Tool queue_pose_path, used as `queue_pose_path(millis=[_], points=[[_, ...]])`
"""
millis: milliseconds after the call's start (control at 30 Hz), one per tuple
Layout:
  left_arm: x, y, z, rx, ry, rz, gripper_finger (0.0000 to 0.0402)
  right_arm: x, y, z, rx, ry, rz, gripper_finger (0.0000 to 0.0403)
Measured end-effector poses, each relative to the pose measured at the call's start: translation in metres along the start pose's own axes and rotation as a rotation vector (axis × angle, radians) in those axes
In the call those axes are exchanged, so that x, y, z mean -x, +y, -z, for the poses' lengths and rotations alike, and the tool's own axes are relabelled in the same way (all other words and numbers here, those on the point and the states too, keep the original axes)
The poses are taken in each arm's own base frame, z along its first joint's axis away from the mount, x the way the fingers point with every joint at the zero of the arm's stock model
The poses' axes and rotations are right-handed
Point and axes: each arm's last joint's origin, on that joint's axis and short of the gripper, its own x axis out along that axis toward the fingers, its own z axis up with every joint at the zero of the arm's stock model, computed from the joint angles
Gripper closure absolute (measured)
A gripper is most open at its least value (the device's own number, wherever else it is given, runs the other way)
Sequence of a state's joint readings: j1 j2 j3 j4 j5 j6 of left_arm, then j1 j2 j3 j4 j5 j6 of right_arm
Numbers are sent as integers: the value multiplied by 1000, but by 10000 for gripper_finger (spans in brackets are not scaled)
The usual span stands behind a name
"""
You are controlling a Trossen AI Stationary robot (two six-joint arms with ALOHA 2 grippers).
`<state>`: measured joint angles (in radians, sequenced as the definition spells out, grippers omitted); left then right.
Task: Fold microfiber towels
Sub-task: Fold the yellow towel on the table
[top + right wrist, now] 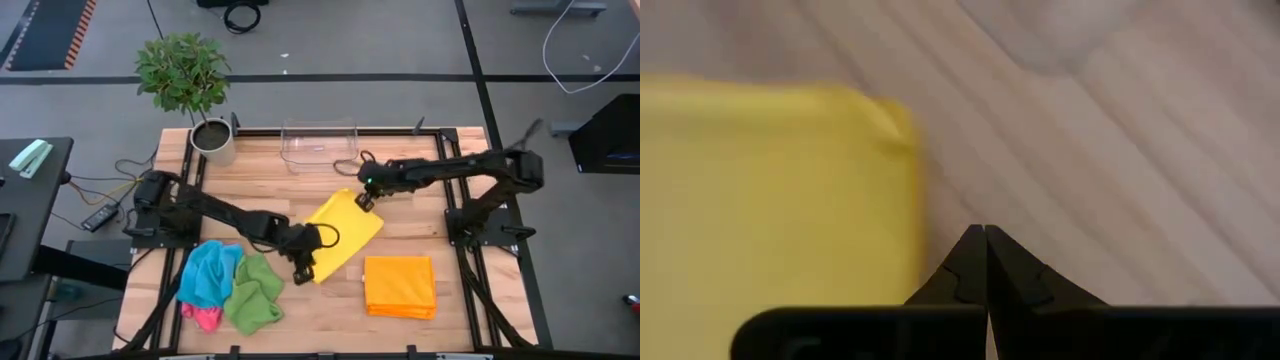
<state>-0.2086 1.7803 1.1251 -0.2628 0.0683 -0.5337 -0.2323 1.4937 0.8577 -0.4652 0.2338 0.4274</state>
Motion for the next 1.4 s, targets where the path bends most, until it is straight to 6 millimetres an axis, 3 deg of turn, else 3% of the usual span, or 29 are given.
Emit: queue_pose_path(millis=[133, 233, 367, 500, 733, 900, 1033, 1167, 1300, 1400], points=[[48, -3, -22, -124, -104, -226, 395, 43, 19, 6, -35, -5, -170, 400], [64, 13, -19, -147, -127, -296, 397, 52, 44, 27, -58, -15, -239, 400], [38, 52, 22, -97, -18, -200, 398, 28, 68, 53, -120, 28, -223, 400], [22, 68, 50, 1, -55, -55, 398, 7, 81, 69, -163, 79, -164, 400], [8, 81, 79, 92, -12, -108, 398, -18, 79, 77, -110, 166, -64, 400], [-5, 62, 83, 148, -61, -37, 398, -21, 55, 65, -32, 198, -1, 400], [-18, 36, 68, 174, -157, 72, 398, -17, 25, 48, -9, 203, 43, 400], [-19, 14, 37, 130, -281, 139, 398, 6, 8, 24, -42, 130, -17, 400], [16, 8, 10, 22, -364, 41, 398, 34, 16, 26, -139, 59, -124, 400], [36, 23, 17, -43, -310, -134, 398, 37, 42, 41, -168, 32, -203, 400]])
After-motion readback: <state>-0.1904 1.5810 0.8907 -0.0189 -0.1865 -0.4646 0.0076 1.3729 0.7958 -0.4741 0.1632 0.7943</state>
